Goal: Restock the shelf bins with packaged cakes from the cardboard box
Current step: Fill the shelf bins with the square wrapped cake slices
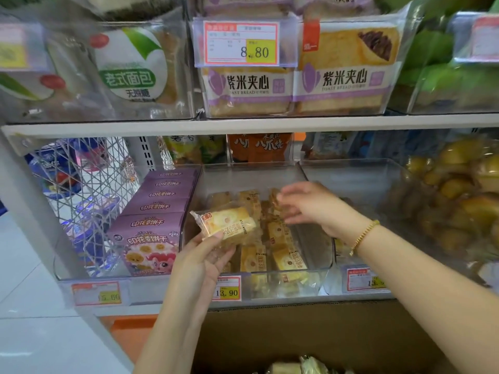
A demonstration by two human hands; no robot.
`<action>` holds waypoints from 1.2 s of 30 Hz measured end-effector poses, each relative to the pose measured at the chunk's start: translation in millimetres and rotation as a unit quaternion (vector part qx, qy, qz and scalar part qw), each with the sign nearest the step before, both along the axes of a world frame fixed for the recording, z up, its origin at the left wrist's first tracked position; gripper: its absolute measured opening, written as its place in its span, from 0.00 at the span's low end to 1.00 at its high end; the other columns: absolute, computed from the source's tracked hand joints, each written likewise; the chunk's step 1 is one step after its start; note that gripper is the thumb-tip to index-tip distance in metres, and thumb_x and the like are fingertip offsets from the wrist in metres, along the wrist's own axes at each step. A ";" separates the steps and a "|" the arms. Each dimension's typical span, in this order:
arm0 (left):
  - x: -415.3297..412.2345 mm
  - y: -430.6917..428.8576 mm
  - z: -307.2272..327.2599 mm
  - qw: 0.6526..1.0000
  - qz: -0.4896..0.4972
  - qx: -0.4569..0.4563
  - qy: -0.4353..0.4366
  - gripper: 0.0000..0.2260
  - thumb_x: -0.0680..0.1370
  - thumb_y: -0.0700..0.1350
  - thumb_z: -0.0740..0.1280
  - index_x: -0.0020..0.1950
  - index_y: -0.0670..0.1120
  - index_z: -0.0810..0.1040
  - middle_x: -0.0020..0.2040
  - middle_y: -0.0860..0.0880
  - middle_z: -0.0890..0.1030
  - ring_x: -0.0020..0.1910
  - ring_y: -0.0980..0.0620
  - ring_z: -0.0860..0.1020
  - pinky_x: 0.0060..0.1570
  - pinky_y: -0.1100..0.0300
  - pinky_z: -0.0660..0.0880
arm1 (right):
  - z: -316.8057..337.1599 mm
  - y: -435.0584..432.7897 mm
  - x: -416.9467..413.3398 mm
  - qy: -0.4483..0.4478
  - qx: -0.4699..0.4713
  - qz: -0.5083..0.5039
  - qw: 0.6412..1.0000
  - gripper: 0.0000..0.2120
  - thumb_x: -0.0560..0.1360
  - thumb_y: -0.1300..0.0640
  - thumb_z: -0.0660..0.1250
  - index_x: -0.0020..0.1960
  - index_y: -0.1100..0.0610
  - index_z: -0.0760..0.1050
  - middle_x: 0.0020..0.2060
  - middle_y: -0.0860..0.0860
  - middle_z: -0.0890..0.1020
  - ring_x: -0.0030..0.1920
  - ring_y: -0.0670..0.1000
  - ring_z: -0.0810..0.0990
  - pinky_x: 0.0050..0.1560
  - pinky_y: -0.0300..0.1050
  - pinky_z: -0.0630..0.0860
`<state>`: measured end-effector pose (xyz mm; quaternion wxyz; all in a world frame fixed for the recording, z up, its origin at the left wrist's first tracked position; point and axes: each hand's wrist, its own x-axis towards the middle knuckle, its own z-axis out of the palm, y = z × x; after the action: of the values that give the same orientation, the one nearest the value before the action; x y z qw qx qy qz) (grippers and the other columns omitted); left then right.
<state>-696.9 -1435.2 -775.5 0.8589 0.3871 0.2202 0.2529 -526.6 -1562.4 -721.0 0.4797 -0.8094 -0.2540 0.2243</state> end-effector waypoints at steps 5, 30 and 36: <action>-7.5 -2.6 -1.4 1.000 -0.002 0.024 -0.015 0.20 0.71 0.38 0.67 0.63 0.39 0.72 0.52 0.43 0.84 0.54 0.47 0.82 0.56 0.53 0.78 | -11.6 -0.6 -46.1 0.253 0.086 0.079 0.960 0.18 0.72 0.57 0.72 0.60 0.62 0.74 0.53 0.59 0.83 0.52 0.54 0.83 0.53 0.48 0.81; -30.7 -2.7 -15.5 0.660 0.024 0.685 0.309 0.14 0.80 0.54 0.62 0.63 0.54 0.76 0.56 0.58 0.80 0.50 0.64 0.75 0.48 0.72 0.69 | -34.7 63.9 -37.3 0.363 0.081 -0.015 0.928 0.12 0.75 0.59 0.69 0.57 0.60 0.75 0.48 0.57 0.81 0.45 0.53 0.82 0.32 0.44 0.81; -34.8 2.6 -24.6 0.650 0.024 0.704 0.285 0.12 0.80 0.53 0.62 0.61 0.55 0.79 0.54 0.61 0.79 0.49 0.67 0.72 0.41 0.81 0.63 | -41.0 101.5 -36.8 0.265 -0.029 0.017 0.964 0.04 0.76 0.58 0.69 0.45 0.58 0.75 0.41 0.54 0.79 0.40 0.49 0.79 0.37 0.42 0.80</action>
<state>-731.6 -1432.6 -800.1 0.2172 0.9229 0.2195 0.2299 -563.4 -1460.9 -762.0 0.5024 -0.7300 -0.1247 0.4463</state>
